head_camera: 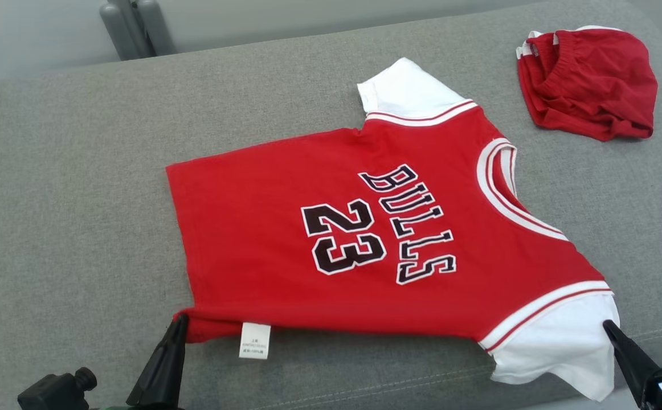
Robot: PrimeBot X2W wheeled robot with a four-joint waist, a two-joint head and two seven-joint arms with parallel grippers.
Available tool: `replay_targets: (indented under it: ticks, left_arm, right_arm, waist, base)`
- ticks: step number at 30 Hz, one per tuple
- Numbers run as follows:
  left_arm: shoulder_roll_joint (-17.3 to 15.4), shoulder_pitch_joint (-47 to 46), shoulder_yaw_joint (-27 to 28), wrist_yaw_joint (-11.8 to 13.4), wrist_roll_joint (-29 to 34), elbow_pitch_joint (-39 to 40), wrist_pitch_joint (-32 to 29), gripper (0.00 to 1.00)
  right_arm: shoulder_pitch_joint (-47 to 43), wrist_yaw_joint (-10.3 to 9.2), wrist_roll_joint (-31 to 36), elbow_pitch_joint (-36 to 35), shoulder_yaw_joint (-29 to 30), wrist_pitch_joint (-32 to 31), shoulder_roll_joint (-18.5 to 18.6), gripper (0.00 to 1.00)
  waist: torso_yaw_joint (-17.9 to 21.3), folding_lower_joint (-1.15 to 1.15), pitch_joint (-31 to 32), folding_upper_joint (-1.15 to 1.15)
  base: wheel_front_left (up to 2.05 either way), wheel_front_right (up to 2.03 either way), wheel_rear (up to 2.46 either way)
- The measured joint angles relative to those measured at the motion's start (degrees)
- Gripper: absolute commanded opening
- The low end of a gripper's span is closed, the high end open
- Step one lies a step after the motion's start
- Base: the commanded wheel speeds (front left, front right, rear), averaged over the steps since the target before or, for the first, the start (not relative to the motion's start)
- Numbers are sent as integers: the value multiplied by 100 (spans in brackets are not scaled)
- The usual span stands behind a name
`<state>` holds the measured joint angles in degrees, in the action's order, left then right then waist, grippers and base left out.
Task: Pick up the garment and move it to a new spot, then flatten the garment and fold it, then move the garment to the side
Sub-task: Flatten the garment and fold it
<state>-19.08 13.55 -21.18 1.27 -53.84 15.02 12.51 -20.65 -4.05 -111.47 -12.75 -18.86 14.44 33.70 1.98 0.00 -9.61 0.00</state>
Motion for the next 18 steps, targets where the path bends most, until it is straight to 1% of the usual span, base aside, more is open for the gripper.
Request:
replay_targets:
  ticks: [3, 8, 13, 14, 18]
  left_arm:
    - [2, 30, -16, 35, 0, 62, -18, 0]
    - [-23, 206, 104, 135, 0, 213, -10, 0]
    - [-41, 302, 196, 196, -30, 300, -13, 0]
    - [-42, 446, 129, 211, -200, 243, -107, 0]
    - [-31, 853, 60, 297, -307, 155, -181, 0]
  right_arm:
    - [-303, 3, 1, -93, 88, 0, 97, 0]
    - [-468, 119, 15, -399, 275, -1, 241, 0]
    - [-619, 108, 43, -570, 312, 0, 345, 0]
    - [-747, 93, 43, -582, 300, 0, 354, 0]
    - [-942, 86, 43, -713, 308, 0, 371, 0]
  waist:
    - [-78, 0, 28, 0]
    - [-211, 0, 99, 0]
    - [-323, 0, 194, 0]
    - [-363, 0, 232, 0]
    - [-413, 0, 255, 0]
  base:
    - [0, 0, 0]
    - [0, 0, 0]
    - [0, 0, 0]
    - [0, 0, 0]
    - [0, 0, 0]
